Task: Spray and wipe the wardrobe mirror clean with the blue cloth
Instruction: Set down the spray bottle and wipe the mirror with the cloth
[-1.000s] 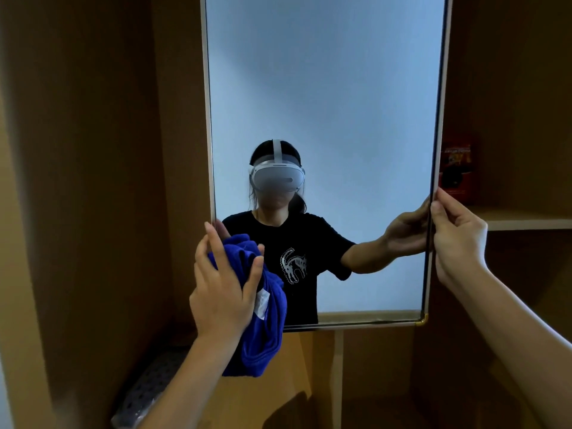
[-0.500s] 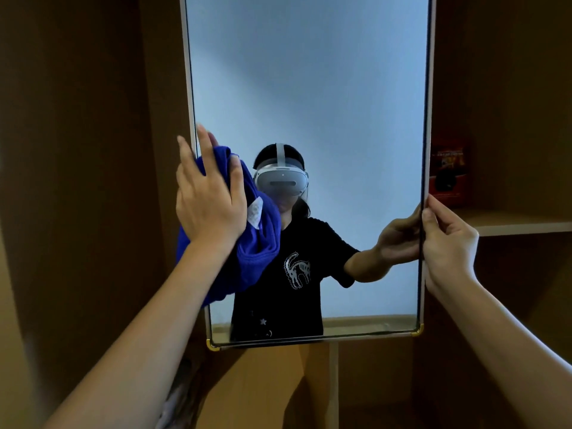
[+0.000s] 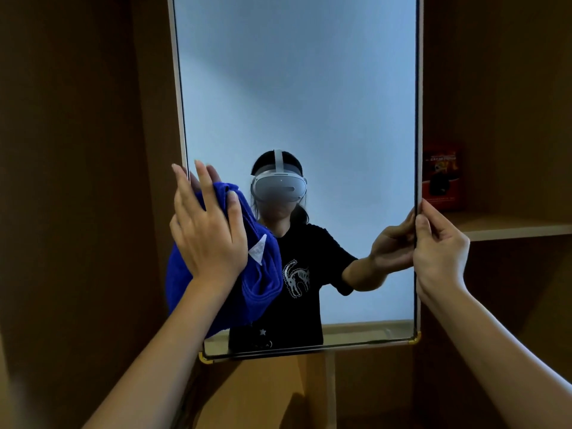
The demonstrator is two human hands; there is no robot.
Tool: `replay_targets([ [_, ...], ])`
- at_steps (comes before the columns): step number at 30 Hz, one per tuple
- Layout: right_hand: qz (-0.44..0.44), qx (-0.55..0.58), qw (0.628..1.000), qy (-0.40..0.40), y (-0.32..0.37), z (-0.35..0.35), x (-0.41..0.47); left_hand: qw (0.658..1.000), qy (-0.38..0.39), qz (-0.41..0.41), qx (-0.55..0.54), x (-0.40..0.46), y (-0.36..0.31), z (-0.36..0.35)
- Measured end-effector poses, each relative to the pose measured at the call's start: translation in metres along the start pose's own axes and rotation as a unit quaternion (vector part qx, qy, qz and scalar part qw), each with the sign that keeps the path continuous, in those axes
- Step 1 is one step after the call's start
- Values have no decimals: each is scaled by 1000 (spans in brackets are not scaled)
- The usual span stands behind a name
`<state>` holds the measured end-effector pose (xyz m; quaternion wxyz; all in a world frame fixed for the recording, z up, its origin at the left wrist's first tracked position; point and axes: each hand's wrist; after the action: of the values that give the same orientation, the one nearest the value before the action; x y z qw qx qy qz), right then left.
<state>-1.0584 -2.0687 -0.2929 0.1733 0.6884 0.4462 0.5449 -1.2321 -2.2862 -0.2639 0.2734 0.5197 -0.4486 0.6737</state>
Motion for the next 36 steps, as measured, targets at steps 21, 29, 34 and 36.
replay_targets([
  [21,53,-71,994,70,29,-8,21,998,-52,3,-48,128,-32,5],
  [29,67,-110,990,55,101,-46,89,997,-49,27,-56,155,-43,6],
  [34,42,-111,993,20,137,-65,105,996,-58,30,-62,212,-61,8],
  [36,15,-109,994,16,141,-64,104,995,-60,34,-67,237,-68,8],
])
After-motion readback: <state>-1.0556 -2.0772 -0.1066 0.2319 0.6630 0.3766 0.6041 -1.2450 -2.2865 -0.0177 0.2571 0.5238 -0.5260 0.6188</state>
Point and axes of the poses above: each hand's wrist, its own x-axis towards the middle knuckle, its own z-axis out of the back of the hand, y = z × x, and after that the axes turned 6 degrees about -x, right-handed
